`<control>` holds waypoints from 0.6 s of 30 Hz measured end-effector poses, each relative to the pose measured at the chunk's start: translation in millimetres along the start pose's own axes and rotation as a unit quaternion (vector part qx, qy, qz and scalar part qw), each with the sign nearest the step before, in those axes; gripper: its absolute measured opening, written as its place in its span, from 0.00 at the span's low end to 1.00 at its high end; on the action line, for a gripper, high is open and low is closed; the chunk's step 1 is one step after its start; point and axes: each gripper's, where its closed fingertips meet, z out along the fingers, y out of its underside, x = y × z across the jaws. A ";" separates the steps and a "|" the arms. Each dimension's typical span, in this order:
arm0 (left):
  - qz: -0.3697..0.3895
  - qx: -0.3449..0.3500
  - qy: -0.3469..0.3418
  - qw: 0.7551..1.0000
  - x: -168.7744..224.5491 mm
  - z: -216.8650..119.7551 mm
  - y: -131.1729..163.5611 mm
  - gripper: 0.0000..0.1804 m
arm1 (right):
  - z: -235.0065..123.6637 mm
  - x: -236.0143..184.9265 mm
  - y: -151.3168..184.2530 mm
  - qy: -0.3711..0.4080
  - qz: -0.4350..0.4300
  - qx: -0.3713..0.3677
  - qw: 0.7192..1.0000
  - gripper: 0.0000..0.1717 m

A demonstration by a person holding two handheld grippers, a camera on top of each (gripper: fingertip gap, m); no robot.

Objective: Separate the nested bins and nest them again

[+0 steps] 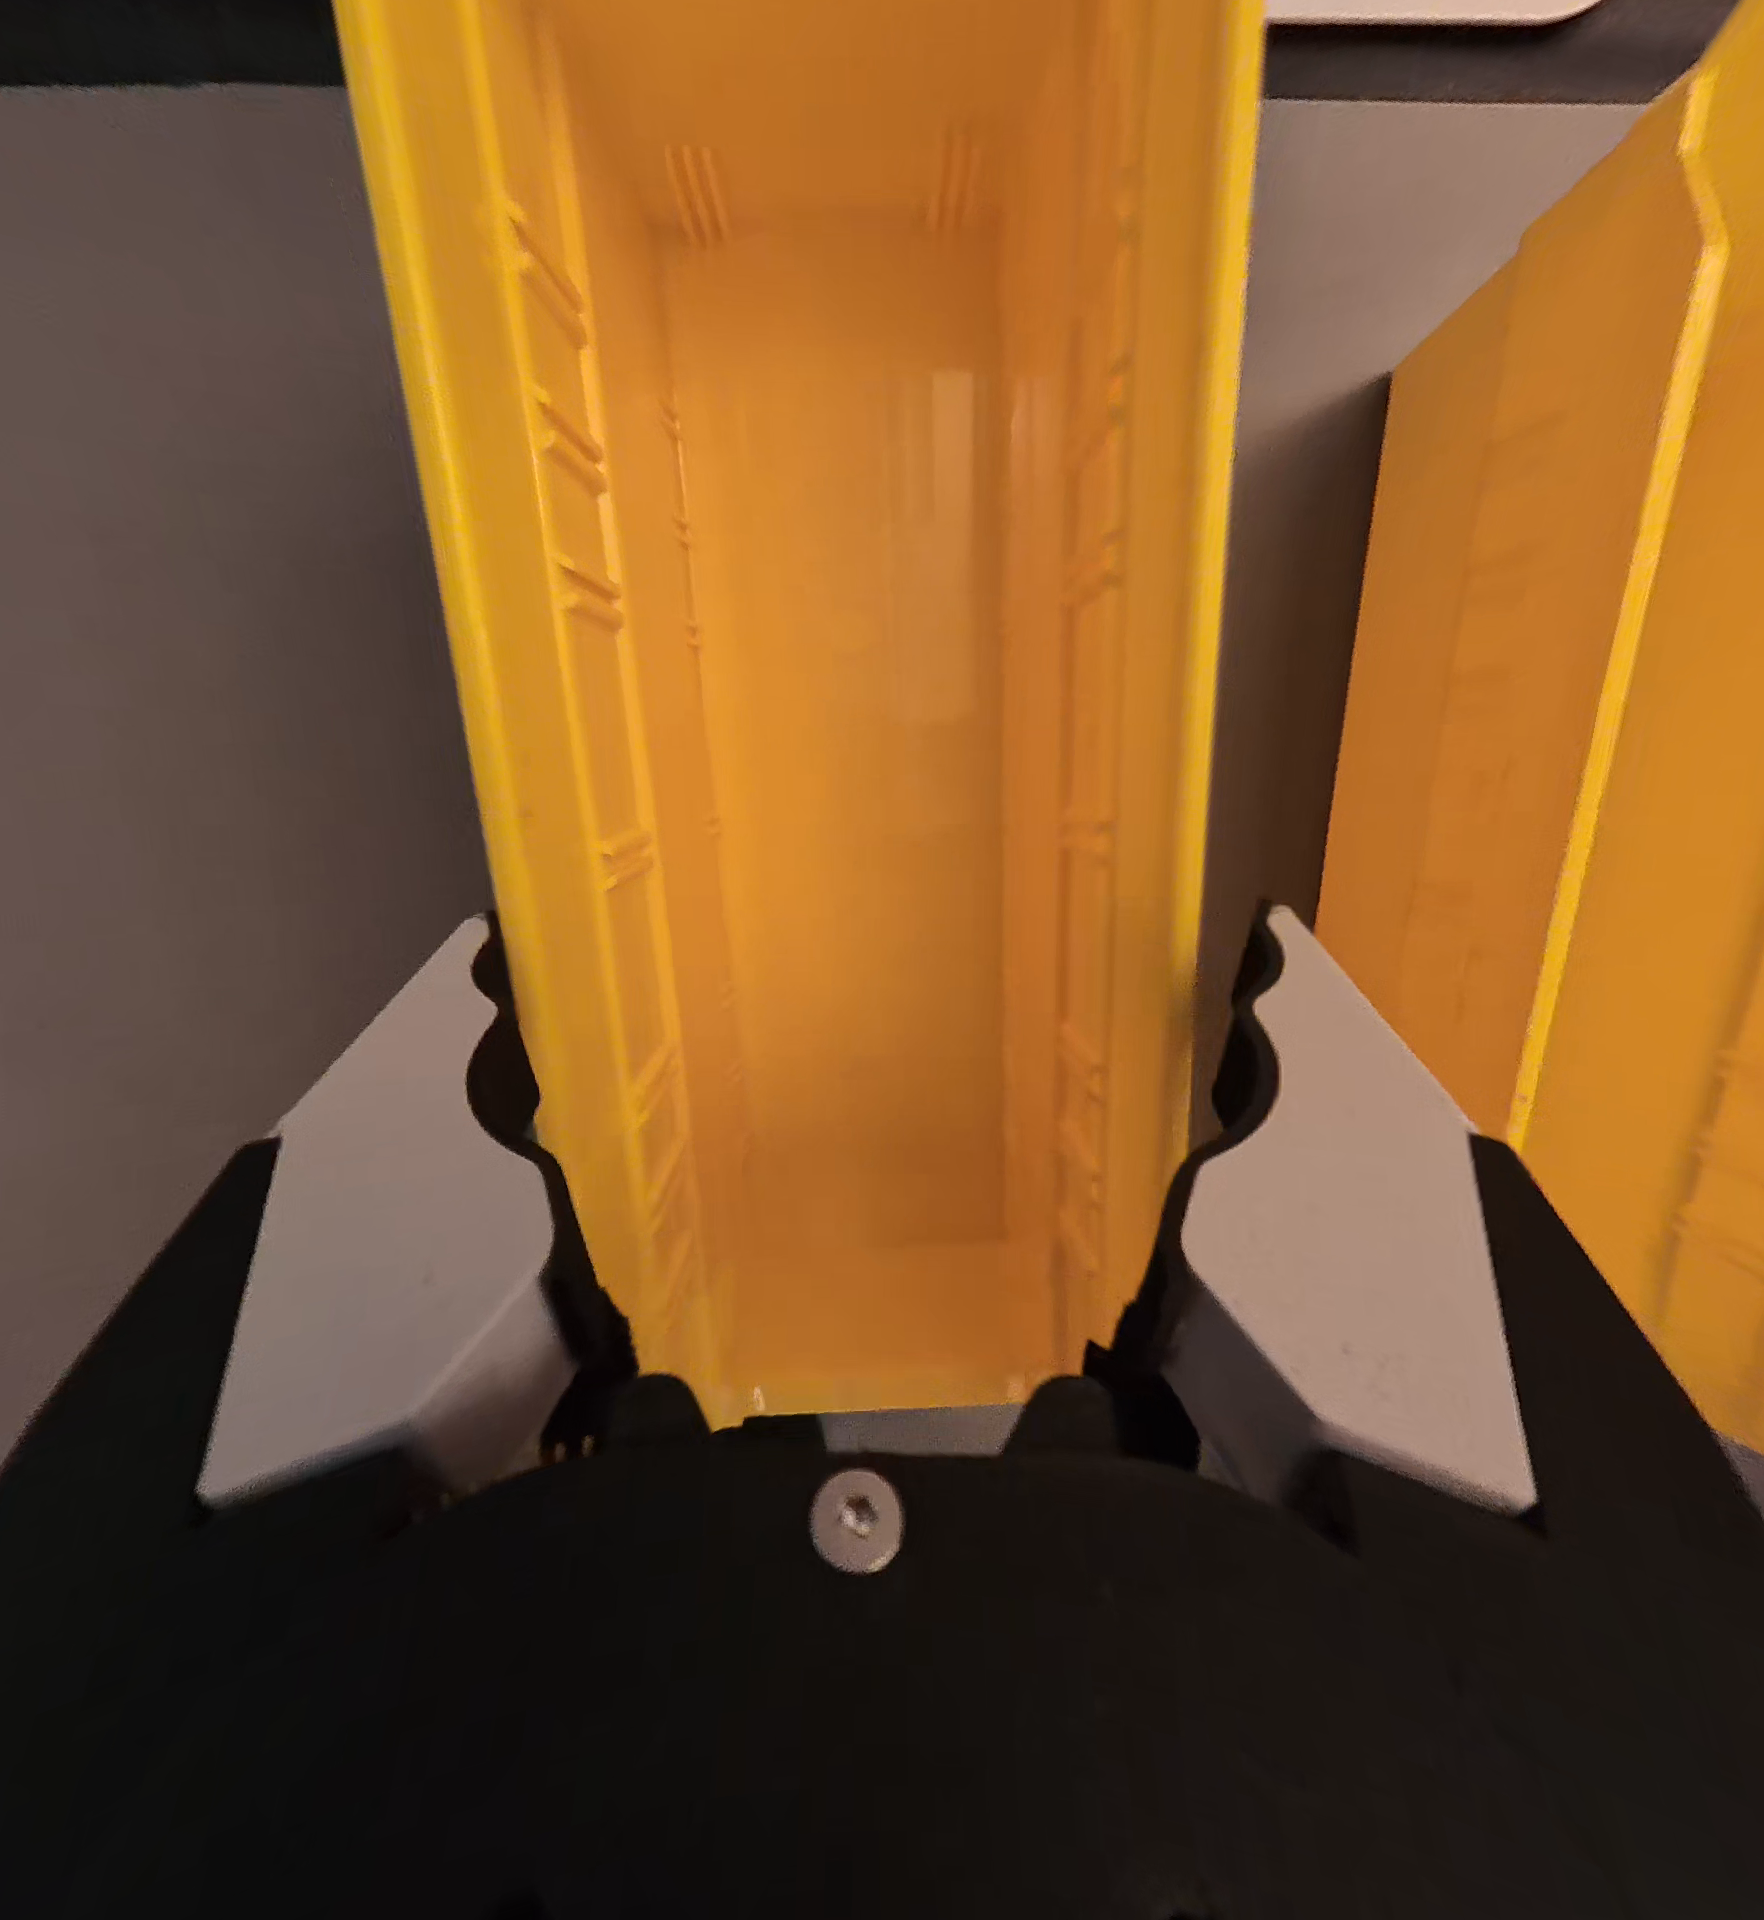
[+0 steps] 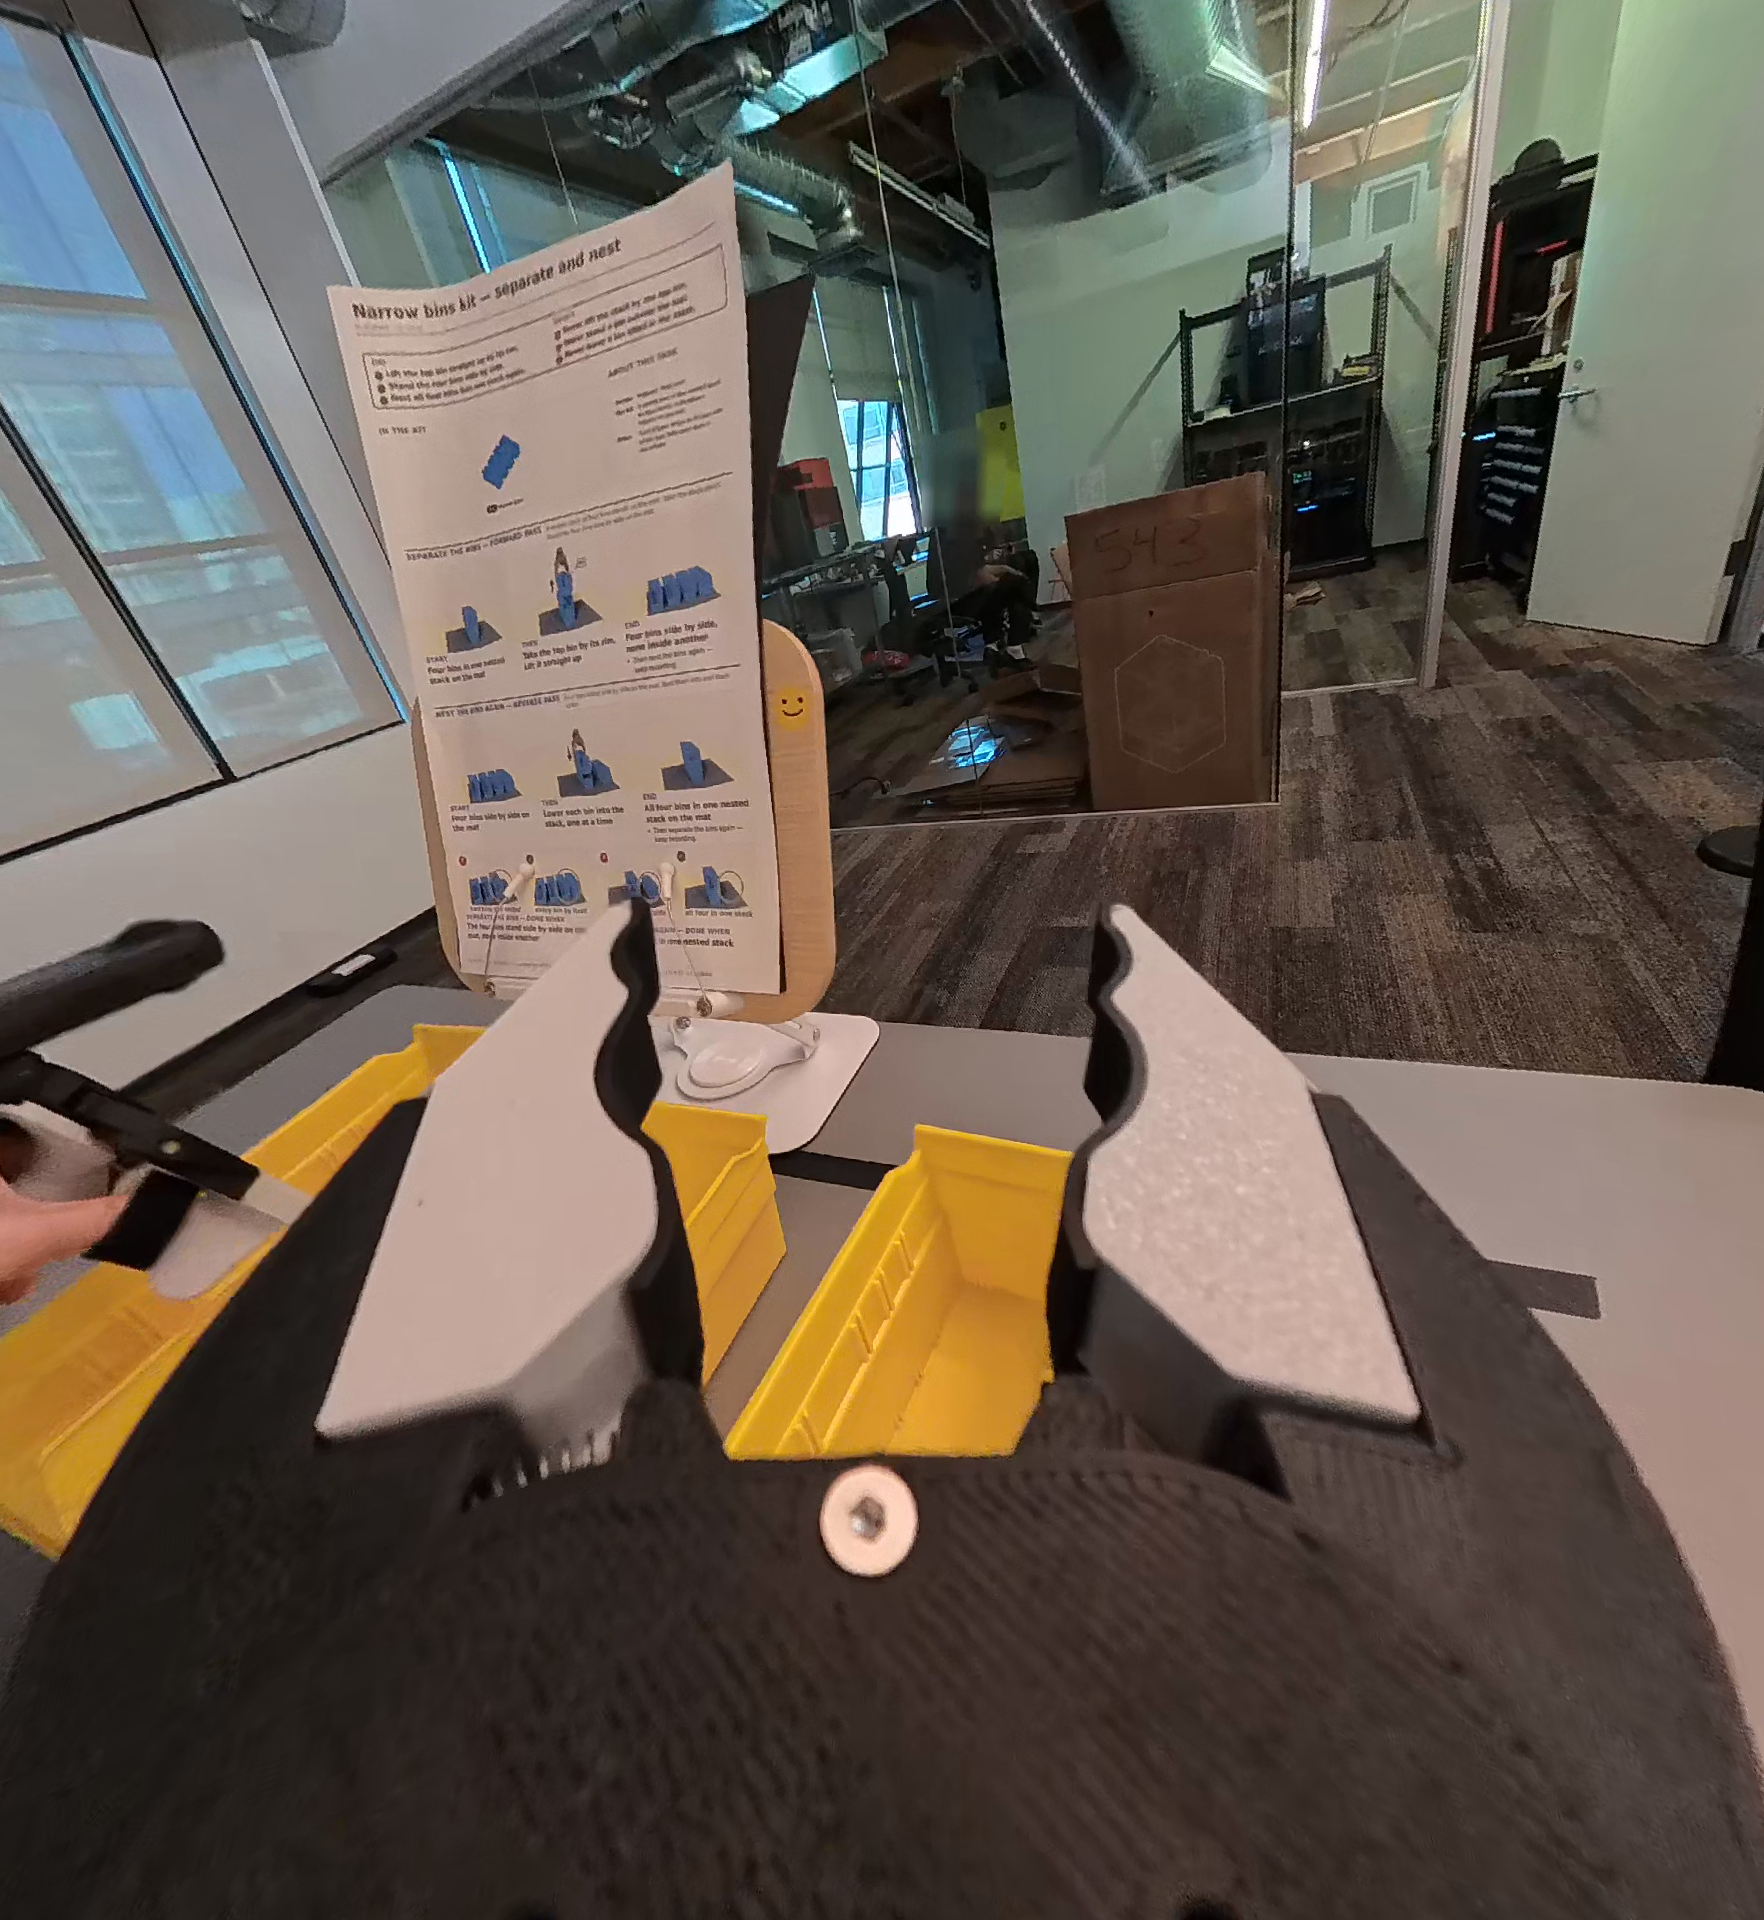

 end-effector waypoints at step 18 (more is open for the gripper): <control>0.091 0.691 0.183 0.694 23.8 -245.3 -88.3 0.47 | 20.1 -28.8 11.8 0.042 -0.067 -0.026 0.997 0.51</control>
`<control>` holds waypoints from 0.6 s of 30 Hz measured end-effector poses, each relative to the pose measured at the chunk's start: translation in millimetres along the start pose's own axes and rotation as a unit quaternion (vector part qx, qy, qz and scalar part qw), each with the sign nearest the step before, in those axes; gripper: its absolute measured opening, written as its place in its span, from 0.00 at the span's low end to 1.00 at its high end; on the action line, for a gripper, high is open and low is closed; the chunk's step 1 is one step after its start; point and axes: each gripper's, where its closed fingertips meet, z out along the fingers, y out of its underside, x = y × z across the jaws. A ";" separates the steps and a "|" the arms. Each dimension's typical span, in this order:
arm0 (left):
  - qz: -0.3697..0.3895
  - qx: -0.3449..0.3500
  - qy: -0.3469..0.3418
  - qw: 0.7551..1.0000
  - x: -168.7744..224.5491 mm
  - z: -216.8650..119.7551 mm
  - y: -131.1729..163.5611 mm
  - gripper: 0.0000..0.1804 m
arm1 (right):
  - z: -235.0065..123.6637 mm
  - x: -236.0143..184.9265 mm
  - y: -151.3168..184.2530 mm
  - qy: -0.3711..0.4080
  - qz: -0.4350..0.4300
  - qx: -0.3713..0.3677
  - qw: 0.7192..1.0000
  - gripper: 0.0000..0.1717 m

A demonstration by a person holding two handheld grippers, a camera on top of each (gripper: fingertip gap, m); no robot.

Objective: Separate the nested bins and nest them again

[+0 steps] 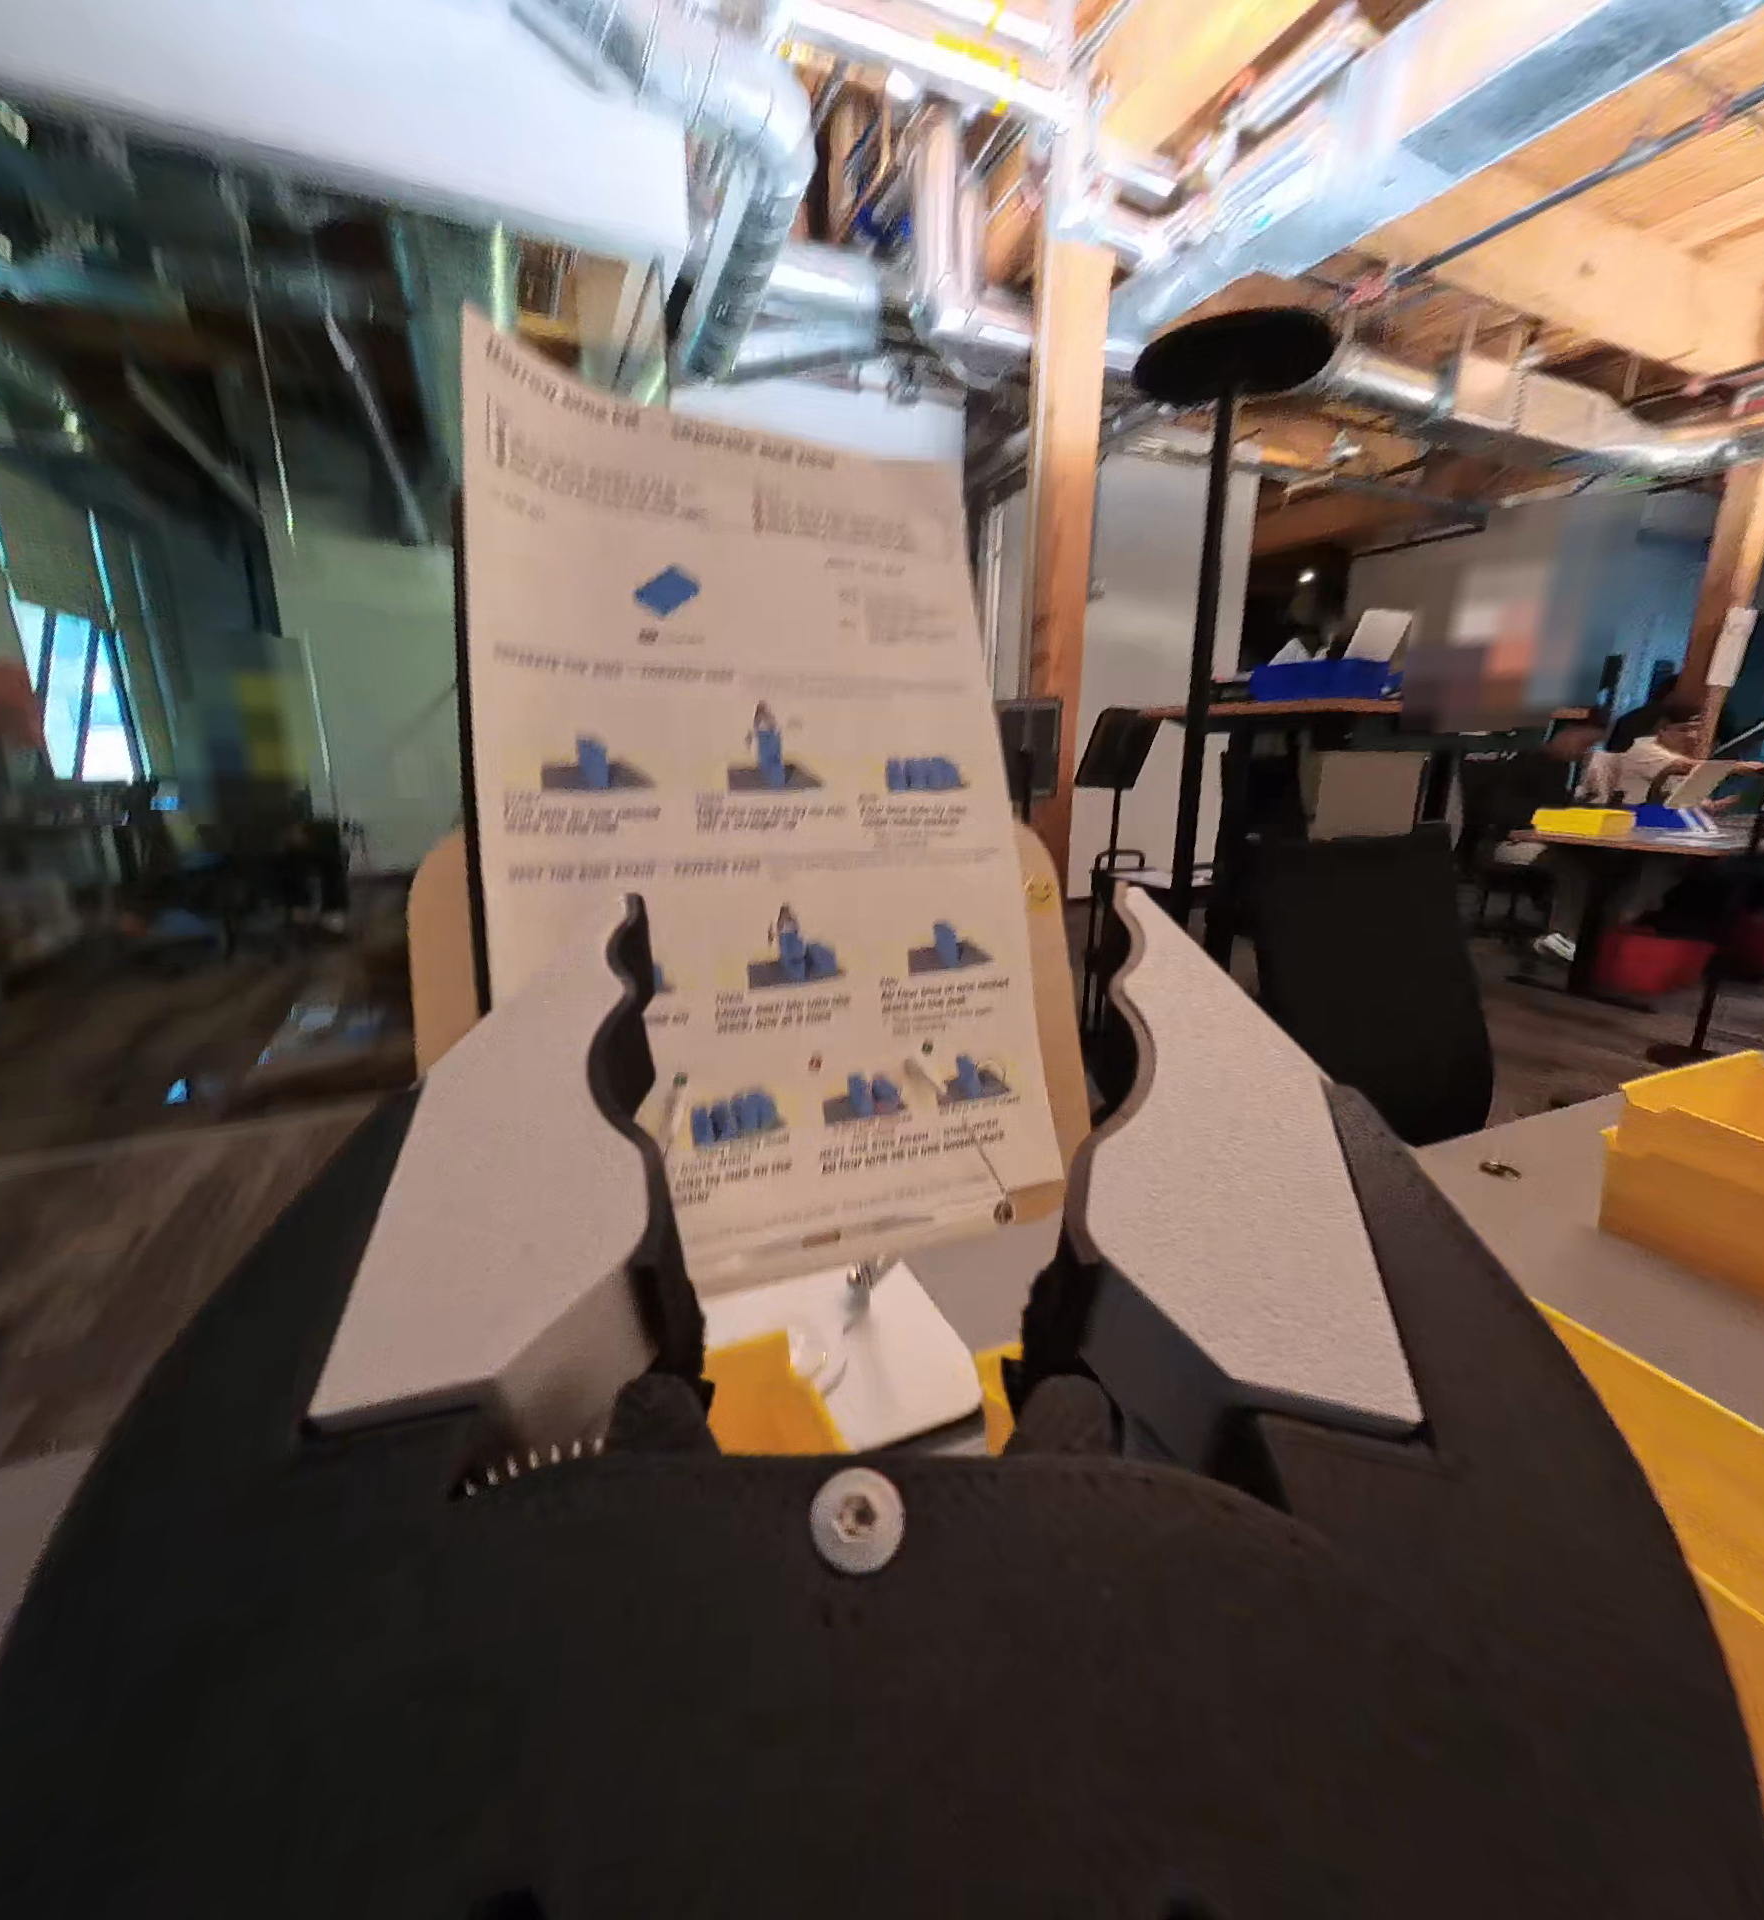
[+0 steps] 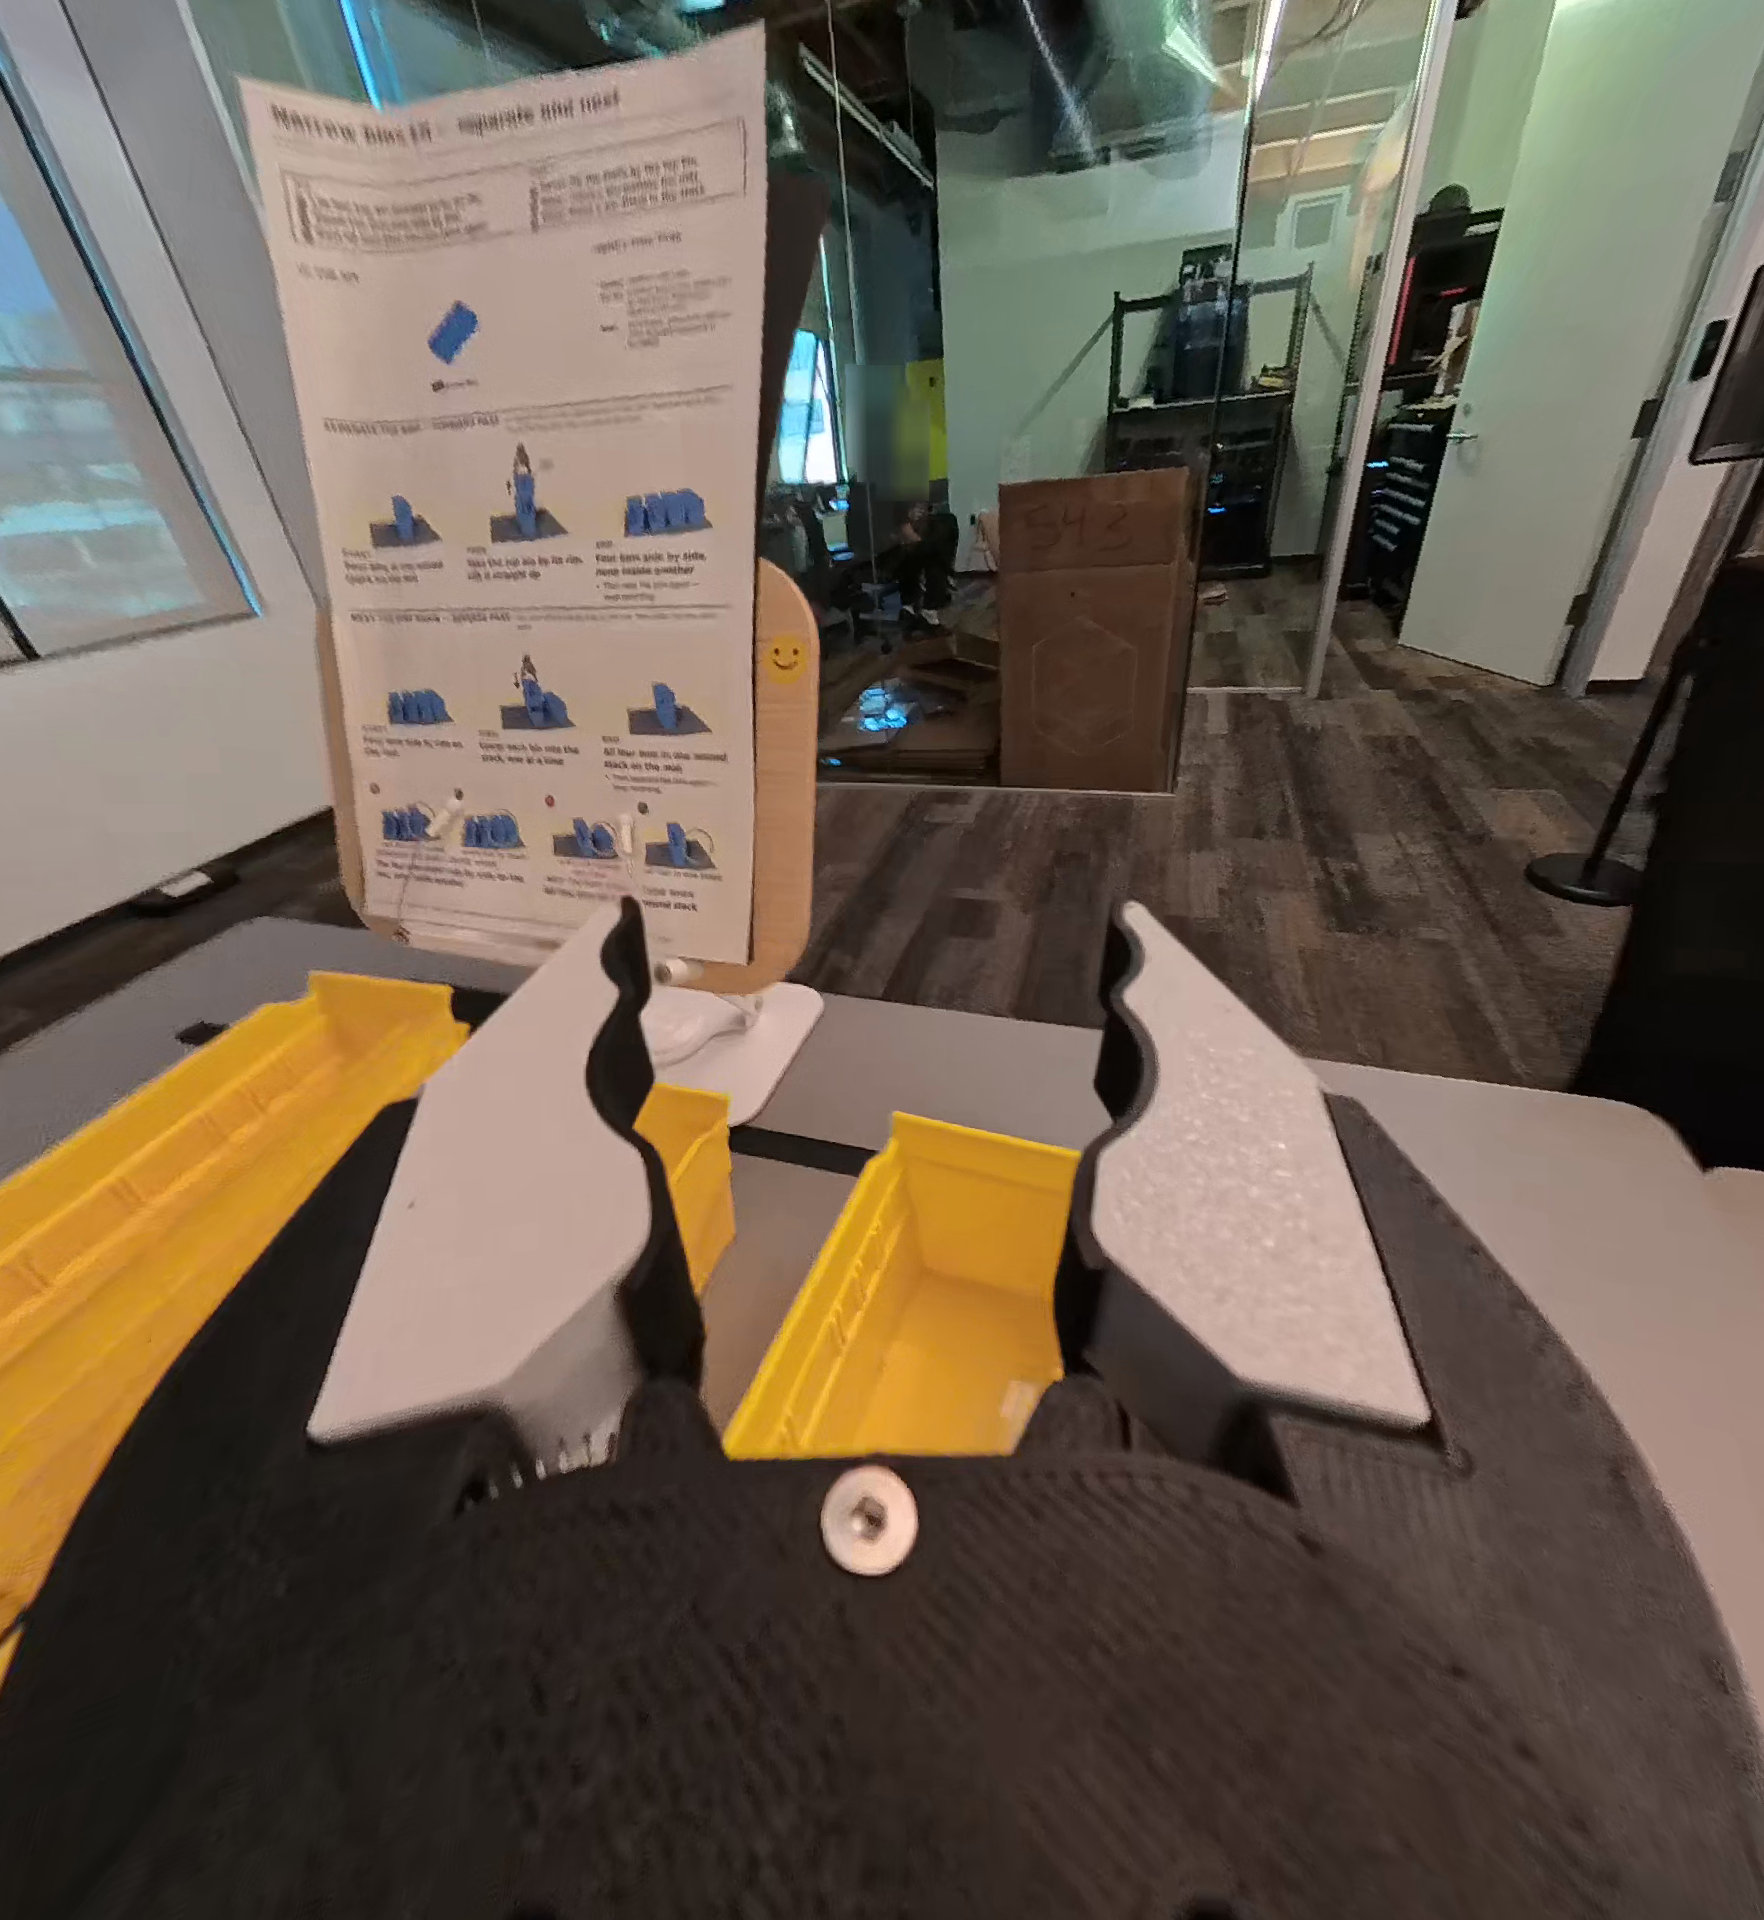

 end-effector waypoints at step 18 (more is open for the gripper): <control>0.092 0.032 0.026 0.995 -24.0 -28.4 -36.8 0.41 | 48.6 -163.1 165.2 -0.122 0.032 -0.341 0.932 0.79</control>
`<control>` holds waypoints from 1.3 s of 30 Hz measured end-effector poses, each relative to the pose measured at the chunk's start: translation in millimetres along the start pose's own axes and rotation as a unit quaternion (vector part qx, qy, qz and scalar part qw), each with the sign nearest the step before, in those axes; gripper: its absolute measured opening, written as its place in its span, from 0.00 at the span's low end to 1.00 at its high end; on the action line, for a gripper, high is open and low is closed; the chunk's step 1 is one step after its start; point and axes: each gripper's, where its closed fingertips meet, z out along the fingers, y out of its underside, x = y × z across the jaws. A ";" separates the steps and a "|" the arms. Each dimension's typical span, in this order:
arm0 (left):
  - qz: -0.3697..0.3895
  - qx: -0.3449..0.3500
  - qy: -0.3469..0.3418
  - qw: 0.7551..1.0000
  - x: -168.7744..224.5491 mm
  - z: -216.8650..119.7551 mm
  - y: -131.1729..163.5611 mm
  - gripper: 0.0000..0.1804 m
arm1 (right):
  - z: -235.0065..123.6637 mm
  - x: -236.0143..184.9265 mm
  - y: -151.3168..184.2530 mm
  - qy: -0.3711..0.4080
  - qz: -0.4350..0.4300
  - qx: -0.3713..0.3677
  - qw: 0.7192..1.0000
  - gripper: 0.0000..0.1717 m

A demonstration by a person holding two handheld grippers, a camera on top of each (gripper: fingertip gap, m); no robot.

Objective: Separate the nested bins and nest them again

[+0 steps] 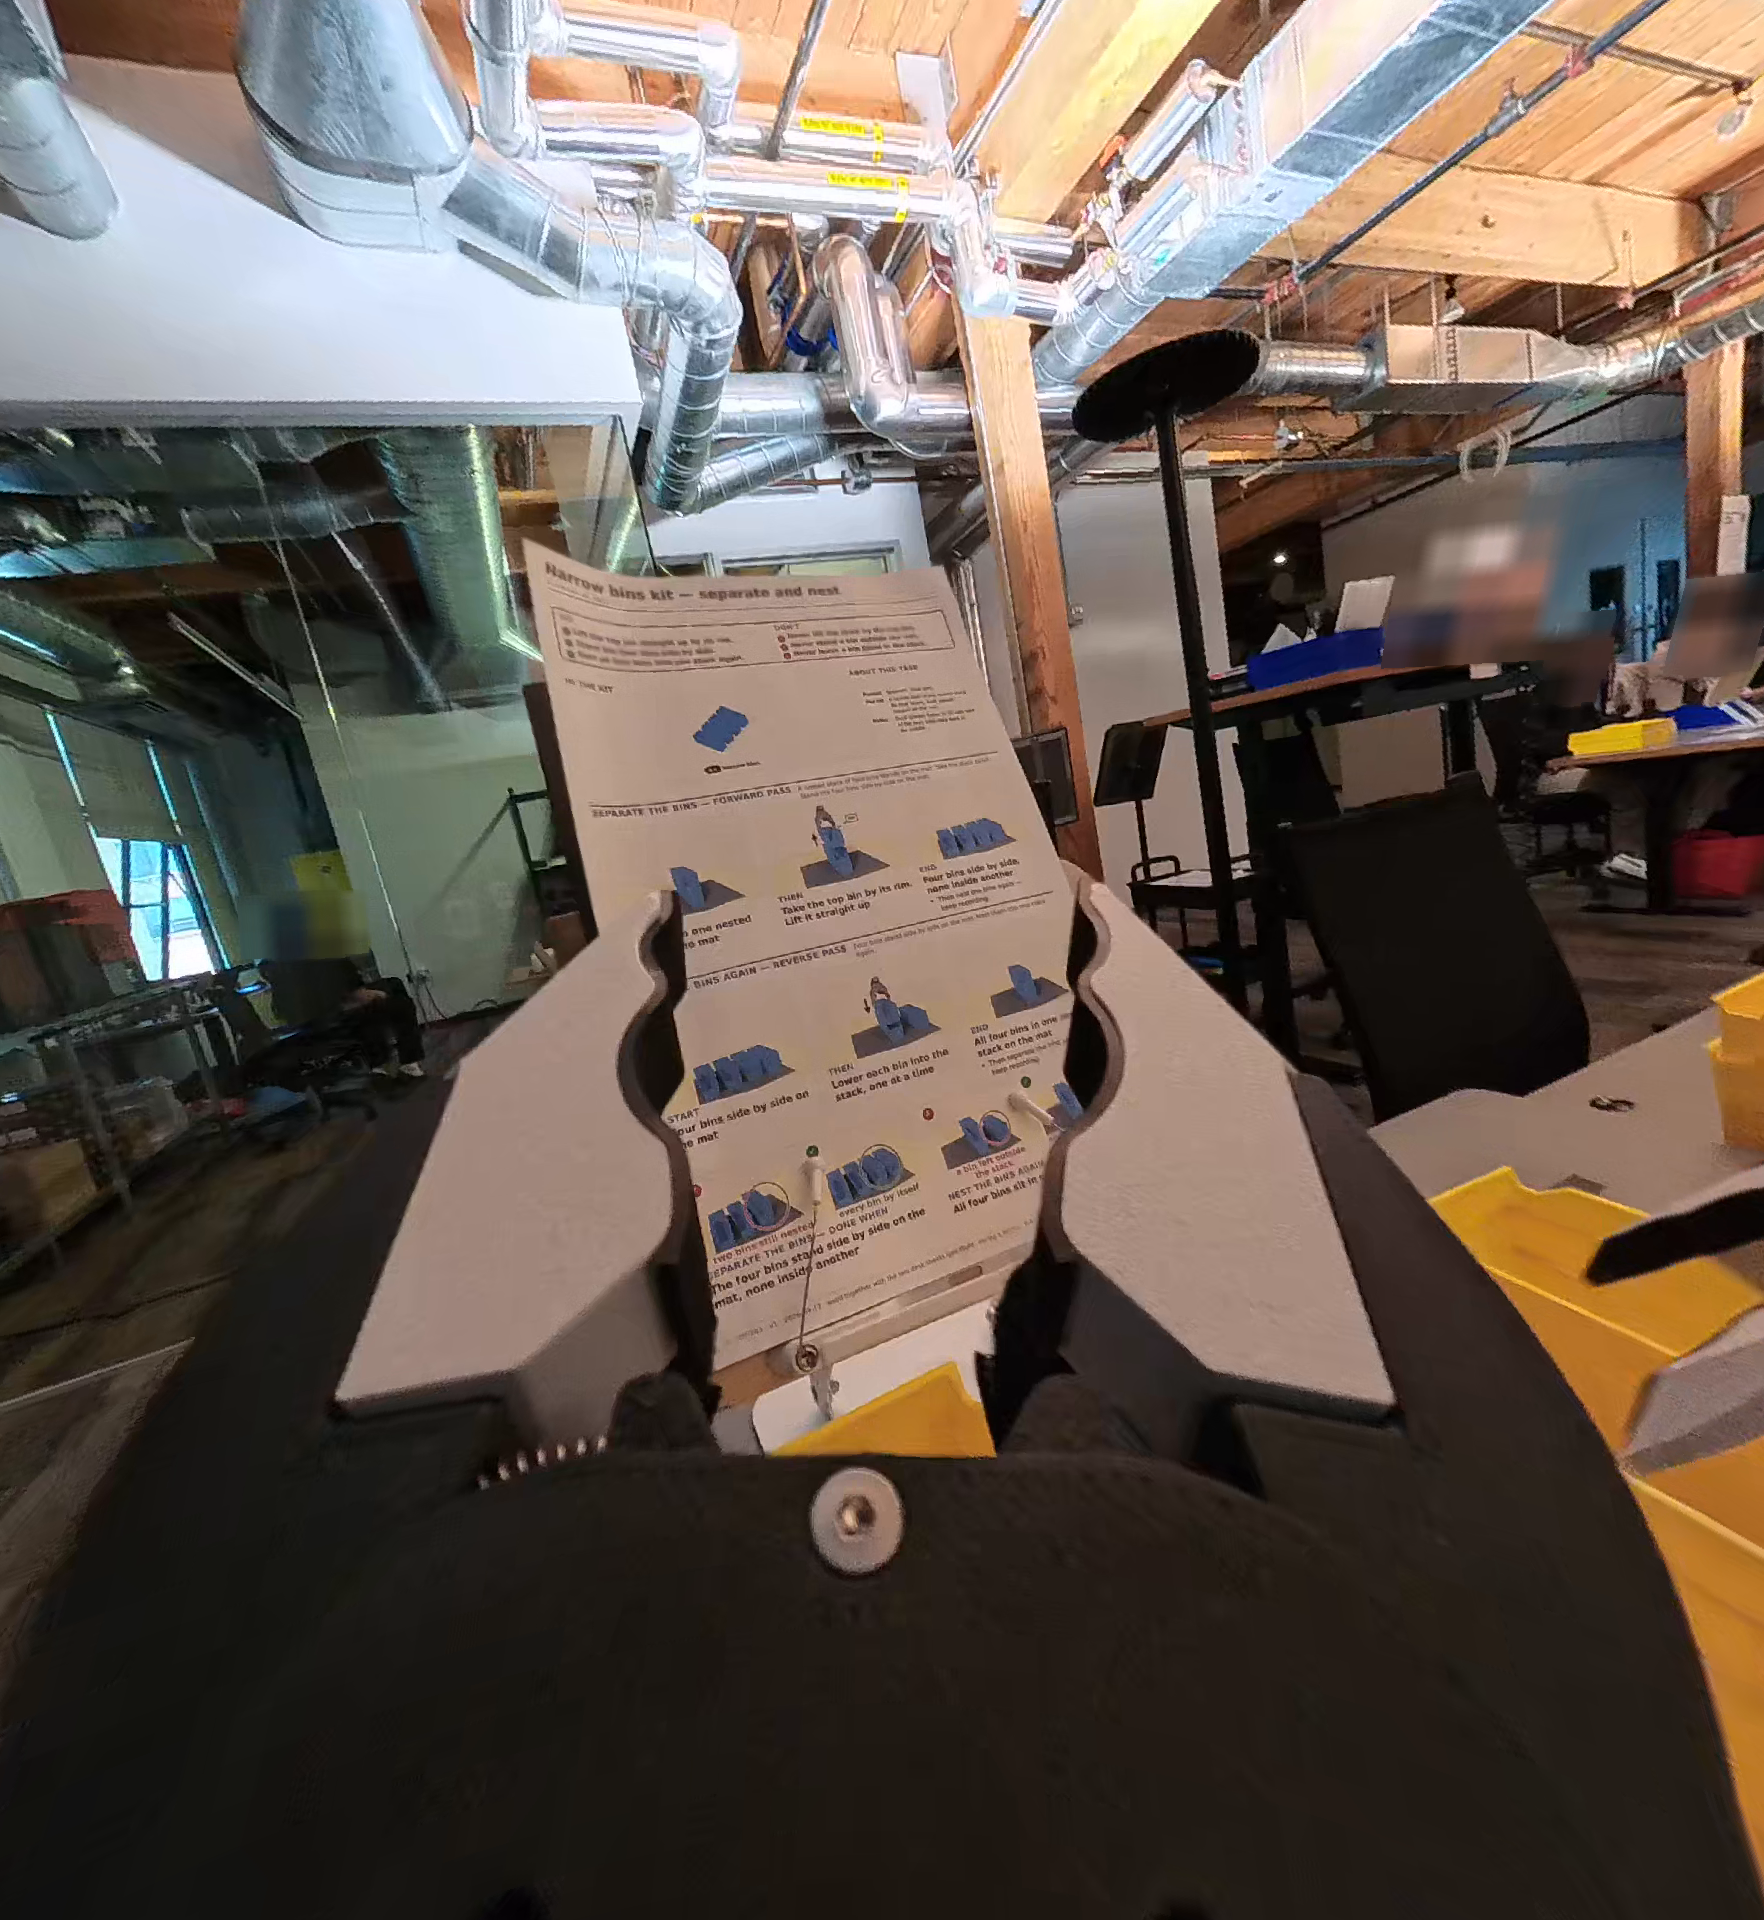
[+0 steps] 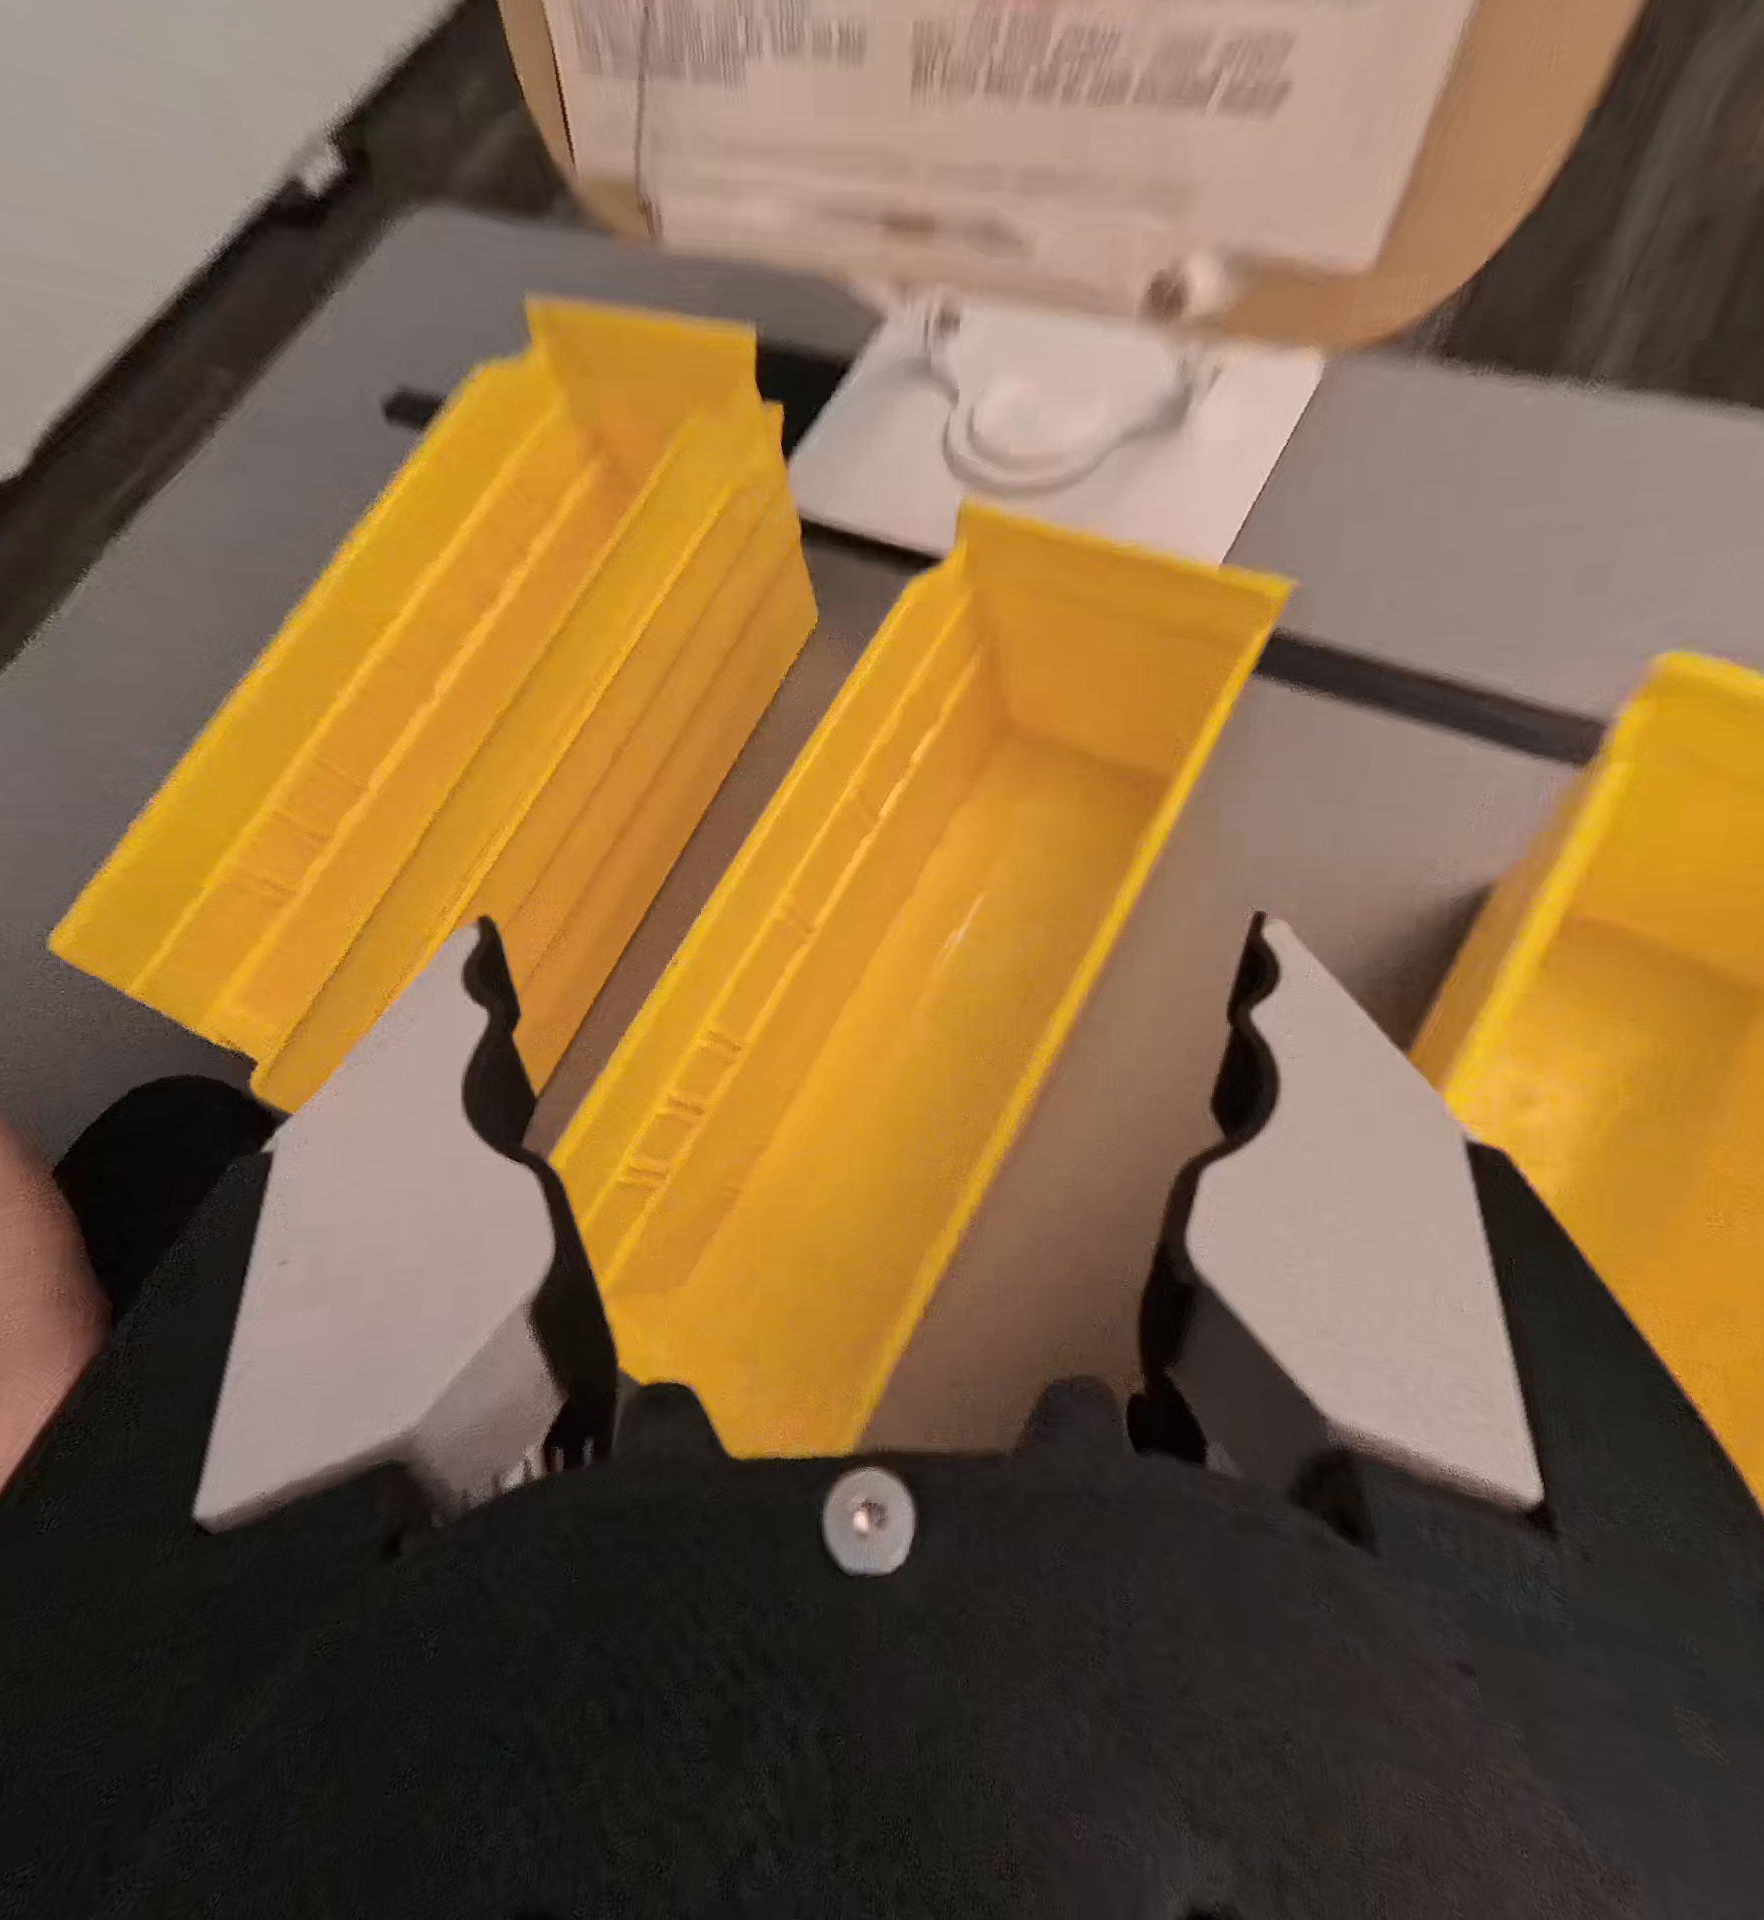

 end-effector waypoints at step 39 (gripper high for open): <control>-0.119 0.095 0.032 0.988 -45.9 -81.7 -77.4 0.35 | 6.8 -72.6 -75.5 0.099 0.072 -0.338 0.933 0.68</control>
